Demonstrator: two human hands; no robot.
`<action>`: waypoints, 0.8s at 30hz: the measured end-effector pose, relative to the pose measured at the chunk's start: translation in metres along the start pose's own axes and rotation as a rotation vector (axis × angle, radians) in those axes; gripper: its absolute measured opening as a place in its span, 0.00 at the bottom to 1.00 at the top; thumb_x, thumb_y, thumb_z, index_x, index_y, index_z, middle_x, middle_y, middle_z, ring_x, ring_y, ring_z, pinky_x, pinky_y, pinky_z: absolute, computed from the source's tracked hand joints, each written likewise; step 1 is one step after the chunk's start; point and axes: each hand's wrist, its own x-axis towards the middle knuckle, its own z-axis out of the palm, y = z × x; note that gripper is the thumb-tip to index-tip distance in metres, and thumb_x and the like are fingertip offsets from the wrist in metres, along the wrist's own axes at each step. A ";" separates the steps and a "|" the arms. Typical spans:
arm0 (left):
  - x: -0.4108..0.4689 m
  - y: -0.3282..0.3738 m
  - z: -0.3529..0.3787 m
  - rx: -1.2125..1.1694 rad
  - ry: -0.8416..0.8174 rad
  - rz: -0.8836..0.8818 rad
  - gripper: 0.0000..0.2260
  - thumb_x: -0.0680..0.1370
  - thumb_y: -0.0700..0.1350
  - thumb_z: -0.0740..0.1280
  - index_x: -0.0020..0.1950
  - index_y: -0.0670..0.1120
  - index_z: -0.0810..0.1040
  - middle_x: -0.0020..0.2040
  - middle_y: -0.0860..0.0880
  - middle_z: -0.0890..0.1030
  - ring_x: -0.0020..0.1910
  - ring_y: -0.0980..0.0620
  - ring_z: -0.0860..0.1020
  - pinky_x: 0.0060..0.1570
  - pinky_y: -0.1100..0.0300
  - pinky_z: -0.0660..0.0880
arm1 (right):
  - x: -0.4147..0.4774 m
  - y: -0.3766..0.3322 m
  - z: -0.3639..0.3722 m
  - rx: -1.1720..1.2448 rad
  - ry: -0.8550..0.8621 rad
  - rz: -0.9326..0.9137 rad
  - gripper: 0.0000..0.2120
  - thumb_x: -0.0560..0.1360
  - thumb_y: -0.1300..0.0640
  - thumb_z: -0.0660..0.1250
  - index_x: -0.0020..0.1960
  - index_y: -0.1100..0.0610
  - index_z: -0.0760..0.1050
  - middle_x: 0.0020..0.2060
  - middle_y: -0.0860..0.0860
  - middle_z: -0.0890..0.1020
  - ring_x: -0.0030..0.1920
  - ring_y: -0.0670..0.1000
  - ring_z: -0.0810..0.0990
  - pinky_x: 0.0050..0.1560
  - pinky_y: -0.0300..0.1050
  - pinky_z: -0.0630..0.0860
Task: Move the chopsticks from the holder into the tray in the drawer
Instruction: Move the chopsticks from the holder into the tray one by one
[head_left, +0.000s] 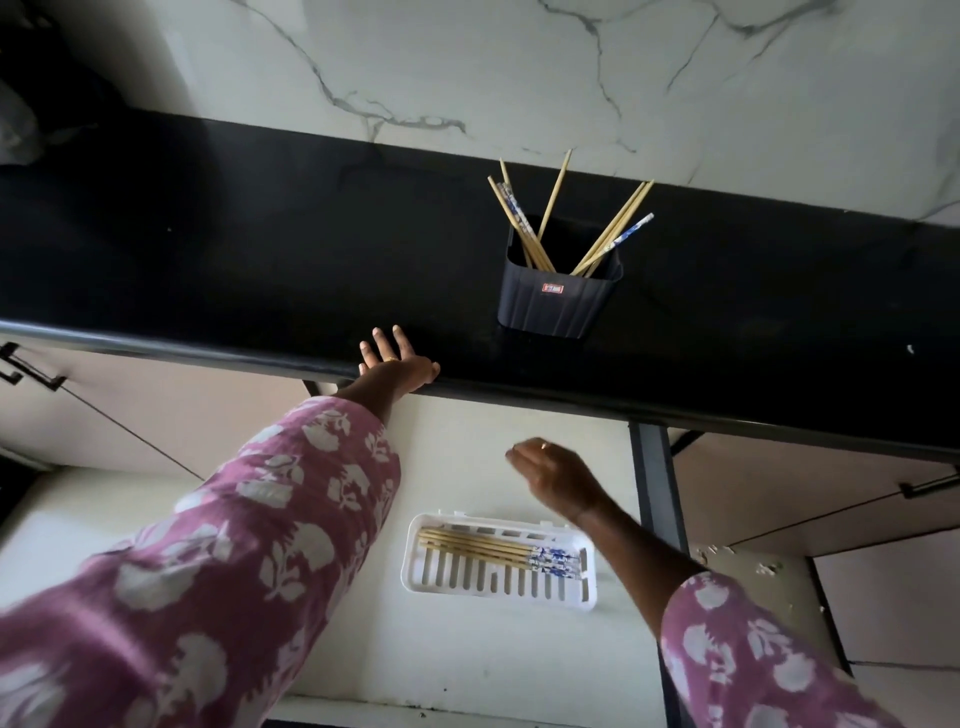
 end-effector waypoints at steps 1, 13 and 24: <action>0.000 0.000 0.000 -0.001 0.007 0.000 0.34 0.79 0.62 0.52 0.78 0.47 0.41 0.78 0.43 0.41 0.76 0.39 0.39 0.73 0.46 0.42 | 0.010 0.010 -0.011 0.006 0.077 0.037 0.12 0.69 0.67 0.60 0.37 0.62 0.82 0.31 0.55 0.83 0.31 0.54 0.83 0.26 0.42 0.78; 0.010 0.001 0.004 0.012 0.003 -0.011 0.33 0.79 0.62 0.51 0.78 0.48 0.42 0.78 0.43 0.41 0.76 0.38 0.39 0.73 0.47 0.42 | 0.119 0.126 -0.100 0.076 0.568 0.772 0.09 0.75 0.67 0.63 0.52 0.67 0.80 0.48 0.63 0.84 0.48 0.61 0.82 0.50 0.47 0.75; 0.018 0.002 0.008 -0.011 -0.002 -0.048 0.34 0.79 0.62 0.51 0.77 0.50 0.40 0.78 0.44 0.38 0.75 0.39 0.37 0.73 0.47 0.41 | 0.169 0.193 -0.113 0.336 0.458 1.287 0.14 0.76 0.62 0.65 0.61 0.67 0.75 0.58 0.62 0.80 0.59 0.56 0.79 0.56 0.41 0.73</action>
